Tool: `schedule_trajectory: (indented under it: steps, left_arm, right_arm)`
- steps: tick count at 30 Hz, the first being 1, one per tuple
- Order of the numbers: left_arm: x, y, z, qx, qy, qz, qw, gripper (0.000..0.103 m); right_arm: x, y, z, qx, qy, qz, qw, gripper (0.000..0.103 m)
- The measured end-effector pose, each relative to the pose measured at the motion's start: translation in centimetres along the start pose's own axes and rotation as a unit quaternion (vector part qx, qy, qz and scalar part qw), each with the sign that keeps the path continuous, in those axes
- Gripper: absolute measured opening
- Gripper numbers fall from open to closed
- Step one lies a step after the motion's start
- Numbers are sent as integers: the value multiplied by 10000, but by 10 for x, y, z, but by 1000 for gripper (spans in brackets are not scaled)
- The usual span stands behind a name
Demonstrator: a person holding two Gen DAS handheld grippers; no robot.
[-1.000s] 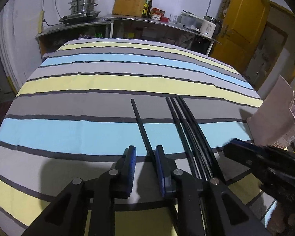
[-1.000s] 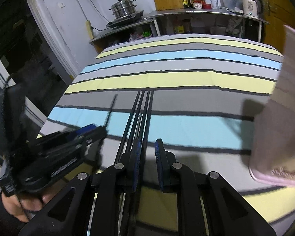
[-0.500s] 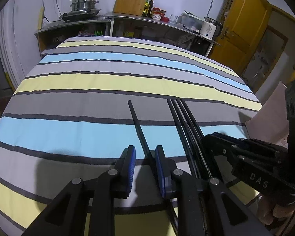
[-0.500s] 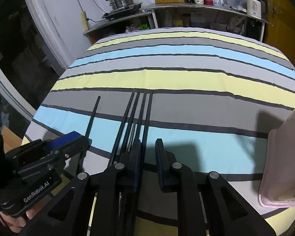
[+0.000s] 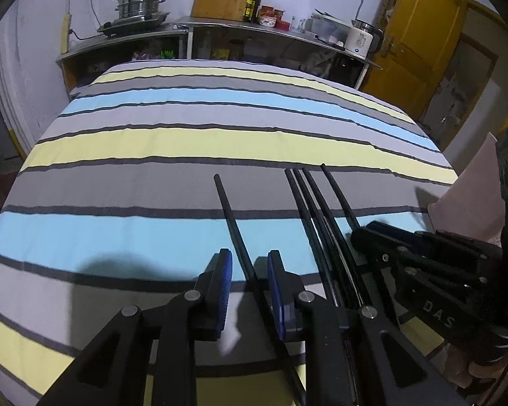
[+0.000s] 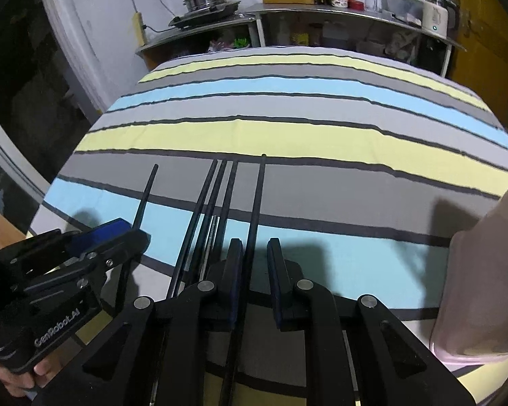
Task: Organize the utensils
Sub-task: 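Close the right tool on a black chopstick while the left tool grasps another, then lift both black chopsticks, carry them over the pink caddy and open both tools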
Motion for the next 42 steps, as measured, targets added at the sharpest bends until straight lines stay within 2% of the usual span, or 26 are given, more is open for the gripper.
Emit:
schedule_trajectory:
  steps: [4,6,7,13,16,29,42]
  left_arm:
    - [-1,-1,-5,-163,225,-31,9996,20]
    - [-2,0,-5,-242,330,-43,9992,10]
    - [-2,1,-4,-246,341,-43,9991,10]
    - [-1,5,4,-20,8,49,10000,5]
    - [9,7,3,-7,-99,-36,9999,5]
    - [102,26,-18,-260,-541,-734,9955,5]
    - [179,32,-48,-469,-1029,-1123,9872,5]
  right_arm:
    - [-3,2,3,200,-146,-16,9997,8]
    - [-4,3,0,208,-115,-23,9997,7]
    - [-4,3,-1,179,-85,-10,9998,7]
    - [4,3,-2,17,109,-25,9999,5]
    - [16,4,-1,-12,166,-131,9998,5]
    - [104,12,3,-11,312,-916,9953,5]
    - [190,5,-1,-156,373,-1621,9859,5]
Point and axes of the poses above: each gripper's, at about its wrist camera, not at the fingertips, and x roughly against the way its jaws point, z to its left, y to its top, the point moved 5 cm from there along -x, roughly the way its jaws point, and after that the axes turned 1 degree about x, right-handed, at the moved point
